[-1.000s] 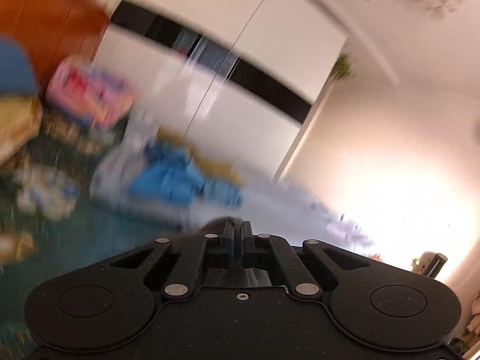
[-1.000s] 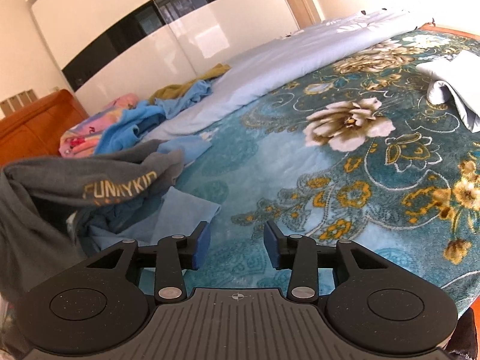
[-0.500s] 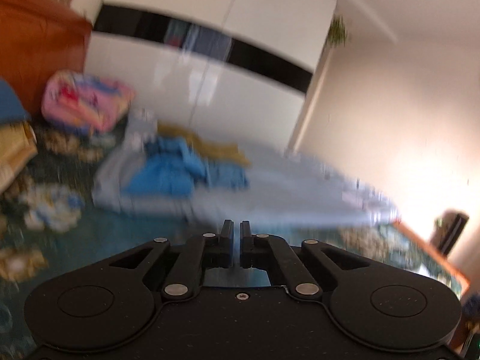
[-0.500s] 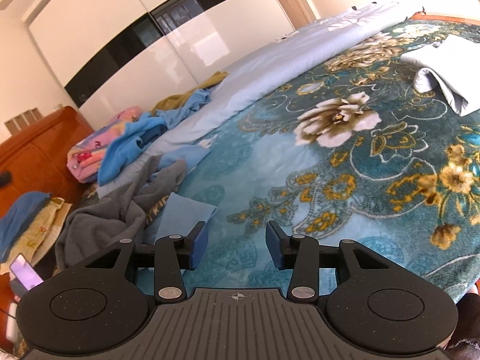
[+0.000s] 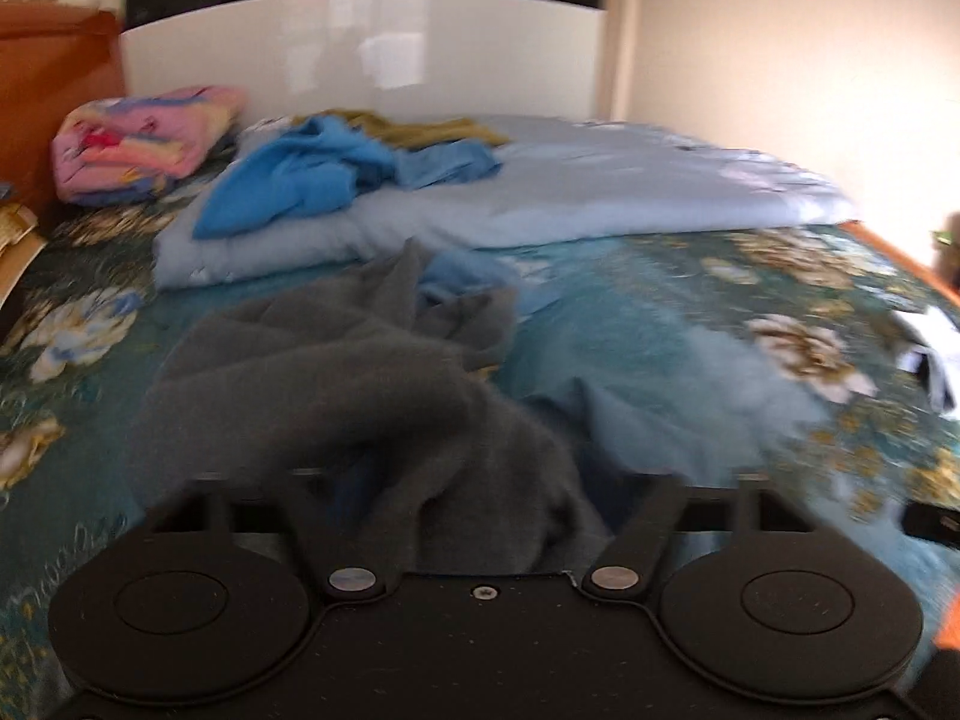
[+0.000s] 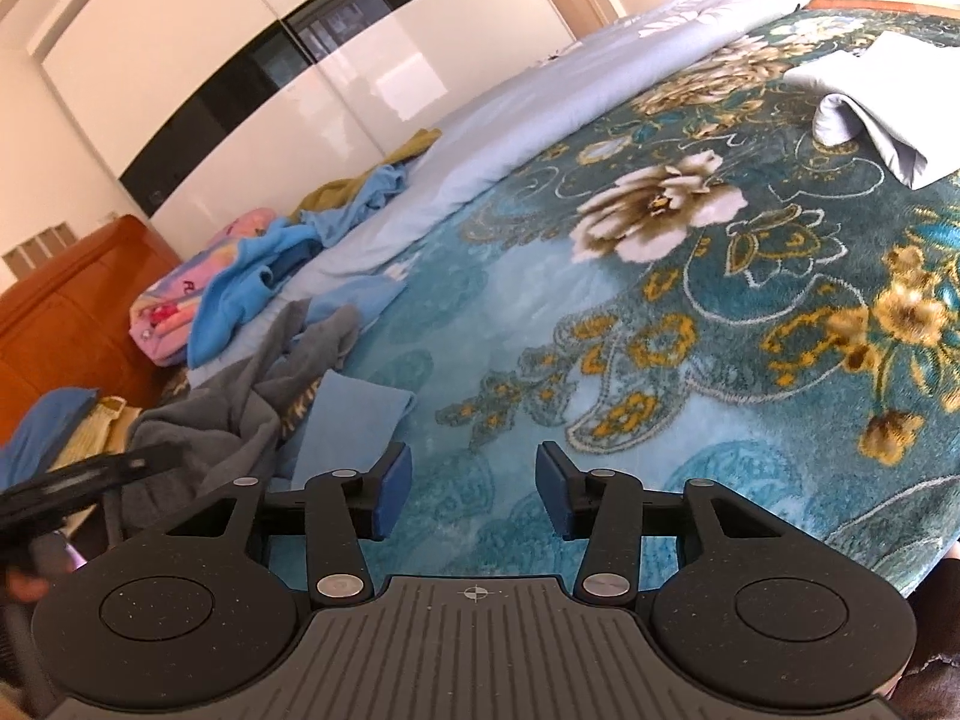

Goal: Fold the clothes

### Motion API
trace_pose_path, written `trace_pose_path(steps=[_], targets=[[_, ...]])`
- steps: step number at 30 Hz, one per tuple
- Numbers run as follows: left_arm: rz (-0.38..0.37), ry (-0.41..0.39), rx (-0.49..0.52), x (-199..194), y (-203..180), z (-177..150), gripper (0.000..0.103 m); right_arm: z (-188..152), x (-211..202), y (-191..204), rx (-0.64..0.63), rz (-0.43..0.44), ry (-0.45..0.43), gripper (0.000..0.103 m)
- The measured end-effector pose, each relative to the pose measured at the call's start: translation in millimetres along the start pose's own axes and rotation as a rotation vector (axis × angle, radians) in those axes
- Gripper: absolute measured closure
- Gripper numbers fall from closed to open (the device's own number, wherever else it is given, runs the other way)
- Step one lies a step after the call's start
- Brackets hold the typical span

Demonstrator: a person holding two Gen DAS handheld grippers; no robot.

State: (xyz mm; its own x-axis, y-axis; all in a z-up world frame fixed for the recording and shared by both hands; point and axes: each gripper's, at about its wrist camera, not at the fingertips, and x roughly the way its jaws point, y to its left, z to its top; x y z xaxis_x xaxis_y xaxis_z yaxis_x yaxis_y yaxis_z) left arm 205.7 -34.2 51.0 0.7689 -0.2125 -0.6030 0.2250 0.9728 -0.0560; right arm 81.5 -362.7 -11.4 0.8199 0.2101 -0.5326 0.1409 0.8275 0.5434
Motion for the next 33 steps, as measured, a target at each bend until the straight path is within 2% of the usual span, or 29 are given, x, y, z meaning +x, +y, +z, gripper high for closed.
trace_pose_path(steps=[1,4,6,8,10,14,18,21,24,27,29,33], targets=[[0.0,0.002,-0.048,4,6,1,0.098,0,-1,-1,0.003,-0.003,-0.001,0.059],[-0.025,-0.025,-0.219,4,28,9,0.098,1,-4,-3,0.007,-0.014,-0.01,0.059],[-0.068,-0.114,-0.345,-17,48,21,0.099,2,-8,-4,0.006,-0.018,-0.022,0.059],[-0.114,-0.235,-0.431,-44,69,37,0.099,3,-12,-5,0.005,-0.021,-0.036,0.059],[-0.137,-0.348,-0.454,-75,87,53,0.099,3,-14,-3,0.001,-0.022,-0.043,0.059],[-0.187,-0.52,-0.481,-132,110,79,0.099,2,-19,4,-0.016,-0.007,-0.051,0.059],[-0.2,-0.75,-0.383,-203,108,100,0.099,-1,-25,13,-0.045,0.007,-0.065,0.057],[-0.187,-0.839,-0.314,-243,104,114,0.099,-3,-28,18,-0.055,0.018,-0.067,0.057],[-0.142,-0.846,-0.265,-258,99,116,0.098,-5,-30,23,-0.07,0.028,-0.063,0.056],[-0.093,-0.791,-0.265,-251,100,107,0.098,-8,-30,28,-0.085,0.039,-0.056,0.055],[-0.046,-0.72,-0.28,-235,103,95,0.098,-10,-29,30,-0.096,0.044,-0.051,0.055],[0.007,-0.504,-0.37,-183,122,55,0.098,-12,-25,31,-0.094,0.046,-0.032,0.054]])
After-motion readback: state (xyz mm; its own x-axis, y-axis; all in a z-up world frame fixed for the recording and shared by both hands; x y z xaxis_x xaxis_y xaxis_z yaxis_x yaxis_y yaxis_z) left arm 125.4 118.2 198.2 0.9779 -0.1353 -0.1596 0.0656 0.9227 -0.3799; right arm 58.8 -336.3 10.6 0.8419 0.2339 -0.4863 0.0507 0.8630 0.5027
